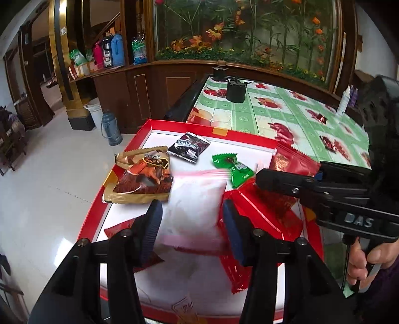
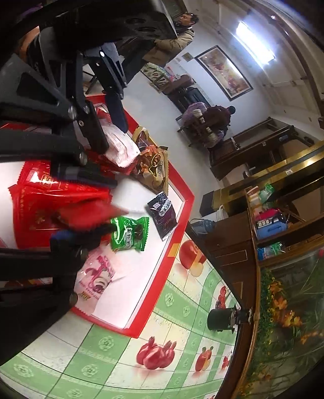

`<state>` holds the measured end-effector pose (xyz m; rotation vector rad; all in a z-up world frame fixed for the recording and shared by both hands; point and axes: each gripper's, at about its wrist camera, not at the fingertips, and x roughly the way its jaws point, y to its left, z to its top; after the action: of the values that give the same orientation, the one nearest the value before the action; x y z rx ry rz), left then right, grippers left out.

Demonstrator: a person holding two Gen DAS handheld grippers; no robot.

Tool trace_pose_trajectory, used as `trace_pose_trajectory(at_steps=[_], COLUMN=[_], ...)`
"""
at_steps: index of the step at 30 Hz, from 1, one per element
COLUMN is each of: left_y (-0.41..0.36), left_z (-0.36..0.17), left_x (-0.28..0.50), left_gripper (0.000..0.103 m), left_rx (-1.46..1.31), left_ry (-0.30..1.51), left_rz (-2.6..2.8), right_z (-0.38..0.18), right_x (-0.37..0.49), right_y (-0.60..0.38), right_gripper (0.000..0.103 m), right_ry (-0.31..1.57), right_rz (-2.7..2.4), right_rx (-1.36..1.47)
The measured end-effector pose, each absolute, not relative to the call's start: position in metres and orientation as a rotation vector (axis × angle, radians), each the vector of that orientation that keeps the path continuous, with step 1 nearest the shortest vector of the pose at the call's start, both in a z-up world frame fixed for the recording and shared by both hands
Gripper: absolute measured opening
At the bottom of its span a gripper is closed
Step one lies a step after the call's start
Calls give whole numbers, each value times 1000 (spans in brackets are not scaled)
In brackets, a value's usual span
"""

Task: Organize snacks
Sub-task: 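Open both tools to drop the pink-white and red floral pouches into the tray, then move both tools over the remaining packets on the tablecloth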

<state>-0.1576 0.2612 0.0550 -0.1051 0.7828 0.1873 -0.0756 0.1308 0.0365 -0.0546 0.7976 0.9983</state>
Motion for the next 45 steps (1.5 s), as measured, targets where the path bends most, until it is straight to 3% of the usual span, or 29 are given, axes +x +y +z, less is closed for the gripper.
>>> trace_pose_trajectory(at_steps=[1, 3, 4, 16, 31, 45], left_y=[261, 256, 254, 222, 96, 11], left_z=[56, 58, 60, 82, 84, 77], left_x=[-156, -156, -156, -149, -95, 12], left_gripper=[51, 67, 68, 72, 72, 72], left_rx=[-102, -72, -59, -21, 123, 172], left_ry=[780, 766, 758, 711, 772, 779], left_rz=[183, 179, 181, 132, -56, -61], right_z=[39, 45, 48, 58, 59, 70], right_x=[-75, -70, -68, 8, 67, 67], right_y=[128, 118, 113, -17, -275, -281], right_gripper=[46, 59, 60, 61, 62, 62], right_ry=[788, 766, 751, 672, 500, 488], right_rz=[1003, 1017, 1017, 766, 387, 411], right_rx=[-36, 17, 39, 286, 765, 711])
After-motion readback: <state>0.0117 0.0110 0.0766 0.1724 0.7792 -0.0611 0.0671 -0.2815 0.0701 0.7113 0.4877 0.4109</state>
